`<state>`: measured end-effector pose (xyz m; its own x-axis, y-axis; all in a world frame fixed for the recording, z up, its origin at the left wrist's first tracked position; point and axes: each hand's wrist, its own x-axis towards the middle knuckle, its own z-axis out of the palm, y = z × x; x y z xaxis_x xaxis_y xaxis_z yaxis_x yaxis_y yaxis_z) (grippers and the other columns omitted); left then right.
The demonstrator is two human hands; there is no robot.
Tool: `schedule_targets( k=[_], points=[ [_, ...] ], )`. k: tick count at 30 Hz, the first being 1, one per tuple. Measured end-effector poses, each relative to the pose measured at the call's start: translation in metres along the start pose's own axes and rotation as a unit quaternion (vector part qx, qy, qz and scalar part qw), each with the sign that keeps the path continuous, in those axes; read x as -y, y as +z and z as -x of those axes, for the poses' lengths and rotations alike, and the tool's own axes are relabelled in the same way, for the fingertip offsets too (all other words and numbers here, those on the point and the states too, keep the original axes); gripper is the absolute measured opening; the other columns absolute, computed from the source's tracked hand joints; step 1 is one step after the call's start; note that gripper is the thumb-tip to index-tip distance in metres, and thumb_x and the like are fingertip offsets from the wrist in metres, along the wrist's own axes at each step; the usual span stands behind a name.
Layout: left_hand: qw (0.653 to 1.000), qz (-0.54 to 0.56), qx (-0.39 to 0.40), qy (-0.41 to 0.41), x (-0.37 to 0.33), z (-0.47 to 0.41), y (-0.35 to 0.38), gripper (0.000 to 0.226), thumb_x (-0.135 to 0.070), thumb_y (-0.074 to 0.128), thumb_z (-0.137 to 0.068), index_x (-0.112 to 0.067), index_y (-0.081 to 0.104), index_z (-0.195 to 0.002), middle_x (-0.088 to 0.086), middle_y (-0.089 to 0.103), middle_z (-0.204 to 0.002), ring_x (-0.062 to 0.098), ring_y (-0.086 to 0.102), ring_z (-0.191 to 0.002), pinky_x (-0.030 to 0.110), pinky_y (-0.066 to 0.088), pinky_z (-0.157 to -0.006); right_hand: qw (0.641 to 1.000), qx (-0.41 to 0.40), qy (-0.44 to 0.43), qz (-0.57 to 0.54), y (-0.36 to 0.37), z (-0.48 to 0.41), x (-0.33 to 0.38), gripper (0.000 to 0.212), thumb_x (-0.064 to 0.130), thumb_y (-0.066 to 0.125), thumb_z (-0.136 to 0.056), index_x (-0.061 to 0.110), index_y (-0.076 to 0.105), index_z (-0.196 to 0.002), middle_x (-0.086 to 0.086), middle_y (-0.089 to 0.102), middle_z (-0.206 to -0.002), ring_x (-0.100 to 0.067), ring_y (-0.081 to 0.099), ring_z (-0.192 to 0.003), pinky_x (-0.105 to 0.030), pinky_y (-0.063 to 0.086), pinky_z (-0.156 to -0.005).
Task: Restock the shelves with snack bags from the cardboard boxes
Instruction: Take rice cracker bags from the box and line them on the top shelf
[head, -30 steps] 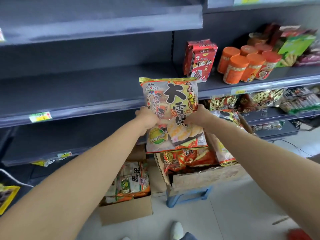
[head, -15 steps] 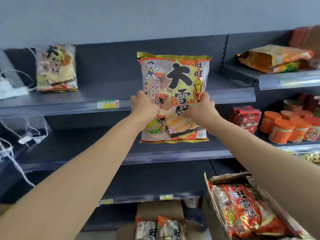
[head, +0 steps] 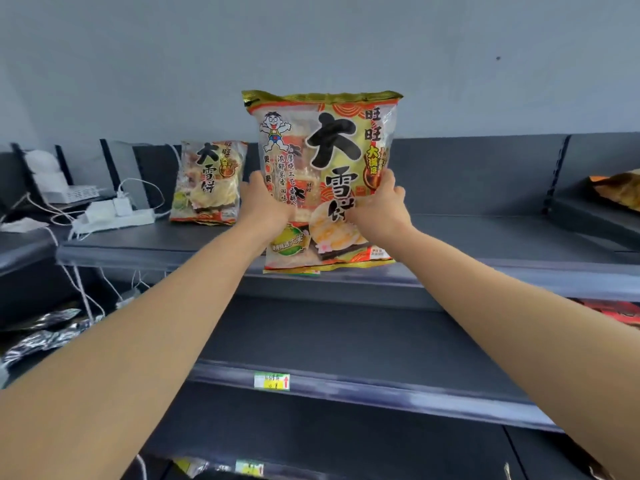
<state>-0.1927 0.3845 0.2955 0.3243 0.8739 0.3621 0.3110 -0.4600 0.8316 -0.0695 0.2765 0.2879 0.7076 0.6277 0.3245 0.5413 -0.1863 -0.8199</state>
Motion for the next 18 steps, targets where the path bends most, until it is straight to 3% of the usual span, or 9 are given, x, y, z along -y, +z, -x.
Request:
schedule_targets(
  k=[5, 9, 12, 15, 18],
  points=[
    [1.000, 0.021, -0.008, 0.018, 0.014, -0.037, -0.018, 0.066, 0.001, 0.071, -0.076, -0.016, 0.041, -0.133, 0.008, 0.051, -0.129, 0.023, 0.058, -0.109, 0.038, 0.053, -0.088, 1.000, 0.015, -0.014, -0.009, 0.034, -0.035, 0.012, 0.082, 0.017, 0.062, -0.083, 0.024, 0.013, -0.147, -0.010, 0.032, -0.137, -0.036, 0.054, -0.109, -0.051, 0.047, -0.095],
    [0.999, 0.035, 0.002, 0.033, 0.028, -0.080, -0.022, 0.061, 0.005, 0.066, -0.082, -0.012, 0.041, -0.135, 0.002, 0.056, -0.120, 0.018, 0.057, -0.101, 0.033, 0.051, -0.084, 1.000, 0.003, -0.024, -0.013, 0.060, -0.069, 0.020, 0.077, 0.013, 0.058, -0.083, 0.022, 0.014, -0.147, -0.011, 0.032, -0.137, -0.038, 0.052, -0.111, -0.052, 0.047, -0.095],
    [0.999, 0.031, 0.020, 0.038, 0.042, -0.118, -0.020, 0.067, 0.001, 0.066, -0.084, -0.014, 0.036, -0.142, -0.003, 0.051, -0.126, 0.015, 0.053, -0.105, 0.028, 0.047, -0.084, 1.000, -0.012, -0.017, -0.006, 0.082, -0.098, 0.022, 0.078, 0.010, 0.055, -0.083, 0.022, 0.013, -0.148, -0.011, 0.030, -0.140, -0.038, 0.045, -0.120, -0.052, 0.043, -0.101],
    [0.998, 0.025, 0.040, 0.039, 0.060, -0.159, -0.021, 0.073, 0.000, 0.068, -0.083, -0.017, 0.033, -0.146, 0.006, 0.047, -0.136, 0.023, 0.057, -0.109, 0.029, 0.050, -0.084, 1.000, -0.026, -0.001, -0.003, 0.110, -0.125, 0.025, 0.078, 0.007, 0.054, -0.082, 0.022, 0.015, -0.147, -0.011, 0.031, -0.140, -0.037, 0.042, -0.124, -0.052, 0.042, -0.101],
    [0.995, 0.050, 0.082, 0.036, 0.078, -0.198, -0.022, 0.071, 0.003, 0.063, -0.086, -0.018, 0.032, -0.146, 0.008, 0.055, -0.128, 0.031, 0.060, -0.110, 0.041, 0.055, -0.088, 0.998, -0.048, 0.022, 0.018, 0.140, -0.150, 0.029, 0.080, 0.010, 0.056, -0.082, 0.023, 0.012, -0.148, -0.010, 0.032, -0.142, -0.036, 0.038, -0.128, -0.053, 0.037, -0.105]
  ],
)
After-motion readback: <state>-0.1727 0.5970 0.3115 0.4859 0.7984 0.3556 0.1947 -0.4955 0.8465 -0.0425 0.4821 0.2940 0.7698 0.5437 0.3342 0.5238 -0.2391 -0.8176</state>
